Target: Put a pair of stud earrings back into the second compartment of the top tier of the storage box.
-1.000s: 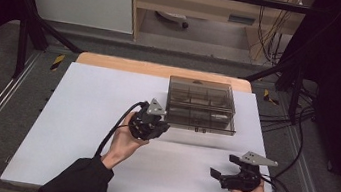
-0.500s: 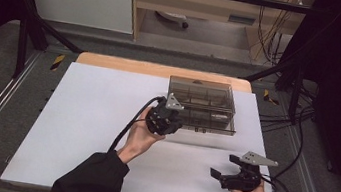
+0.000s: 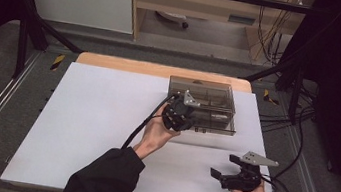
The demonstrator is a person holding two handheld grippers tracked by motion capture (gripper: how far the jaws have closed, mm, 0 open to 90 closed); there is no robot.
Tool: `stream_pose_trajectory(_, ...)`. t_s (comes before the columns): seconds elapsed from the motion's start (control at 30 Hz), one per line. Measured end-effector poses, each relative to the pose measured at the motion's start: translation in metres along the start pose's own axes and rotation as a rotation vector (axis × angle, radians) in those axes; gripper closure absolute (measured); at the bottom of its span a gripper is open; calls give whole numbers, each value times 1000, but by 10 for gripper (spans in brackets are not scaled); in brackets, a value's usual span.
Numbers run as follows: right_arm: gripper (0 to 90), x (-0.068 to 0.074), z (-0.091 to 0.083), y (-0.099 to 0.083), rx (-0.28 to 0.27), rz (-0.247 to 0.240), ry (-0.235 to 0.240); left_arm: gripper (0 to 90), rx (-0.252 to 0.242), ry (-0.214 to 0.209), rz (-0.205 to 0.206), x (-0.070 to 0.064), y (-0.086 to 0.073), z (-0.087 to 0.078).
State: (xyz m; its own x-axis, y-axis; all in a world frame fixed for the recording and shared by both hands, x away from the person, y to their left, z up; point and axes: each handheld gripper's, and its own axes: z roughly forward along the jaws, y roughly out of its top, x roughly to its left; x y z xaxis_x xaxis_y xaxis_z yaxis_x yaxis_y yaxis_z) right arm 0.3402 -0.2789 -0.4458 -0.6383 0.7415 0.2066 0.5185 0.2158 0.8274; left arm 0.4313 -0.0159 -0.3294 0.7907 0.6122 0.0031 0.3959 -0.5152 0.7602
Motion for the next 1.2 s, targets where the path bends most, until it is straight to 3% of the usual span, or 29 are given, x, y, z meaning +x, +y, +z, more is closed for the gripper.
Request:
stream_pose_trajectory(0.47,6,0,0,0,-1,1,4,818,10,3,-10,4,5,34)
stream_pose_trajectory(0.77,6,0,1,0,-1,1,6,813,44,12,-21,9,0,51)
stream_pose_trajectory(1.0,6,0,0,0,-2,2,7,783,45,4,-26,11,-2,51)
stream_pose_trajectory(1.2,6,0,0,0,-2,0,6,621,17,-19,-27,11,0,37)
